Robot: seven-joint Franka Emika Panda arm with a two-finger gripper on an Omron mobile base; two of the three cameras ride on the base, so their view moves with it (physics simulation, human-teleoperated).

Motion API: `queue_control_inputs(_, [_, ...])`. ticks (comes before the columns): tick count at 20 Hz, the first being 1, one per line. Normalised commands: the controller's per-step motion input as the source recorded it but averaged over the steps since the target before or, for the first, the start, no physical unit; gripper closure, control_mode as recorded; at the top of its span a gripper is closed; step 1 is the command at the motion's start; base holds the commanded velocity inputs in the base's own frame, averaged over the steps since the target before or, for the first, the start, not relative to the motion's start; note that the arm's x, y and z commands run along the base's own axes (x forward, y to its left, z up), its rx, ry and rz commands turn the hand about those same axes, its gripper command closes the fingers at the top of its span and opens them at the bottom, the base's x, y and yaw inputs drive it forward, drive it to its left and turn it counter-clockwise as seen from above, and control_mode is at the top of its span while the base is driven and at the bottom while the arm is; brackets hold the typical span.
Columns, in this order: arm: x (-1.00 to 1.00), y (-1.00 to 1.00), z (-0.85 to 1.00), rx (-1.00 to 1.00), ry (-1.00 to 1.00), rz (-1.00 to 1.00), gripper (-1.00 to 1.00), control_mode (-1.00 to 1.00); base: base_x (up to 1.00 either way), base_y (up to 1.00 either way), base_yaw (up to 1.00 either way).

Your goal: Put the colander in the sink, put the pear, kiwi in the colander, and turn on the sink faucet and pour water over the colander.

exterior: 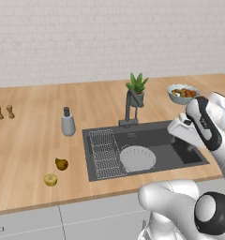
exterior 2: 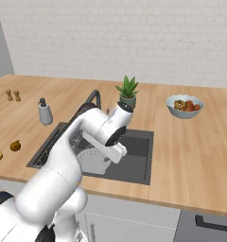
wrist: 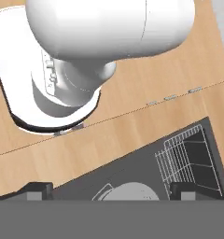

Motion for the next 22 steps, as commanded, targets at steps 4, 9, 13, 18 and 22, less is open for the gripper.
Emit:
queue_control_inputs(4, [-0.51, 0.11, 0.32, 0.0, 0.12, -0.43, -1.0, -1.0, 0.0, 0.0, 0.0])
queue_control_inputs(9, [-0.14, 0.33, 0.36, 0.0, 0.07, -0.36, -1.0, -1.0, 0.0, 0.0, 0.0])
queue_control_inputs(13, [-0.31, 0.51, 0.28, 0.0, 0.04, -0.2, -1.0, -1.0, 0.0, 0.0, 0.0])
queue_control_inputs(18, [-0.23, 0.76, 0.07, 0.0, 0.17, -0.25, -1.0, -1.0, 0.0, 0.0, 0.0])
queue_control_inputs(22, [-0.03, 0.97, 0.0, -0.01, 0.14, -0.23, -1.0, -1.0, 0.0, 0.0, 0.0])
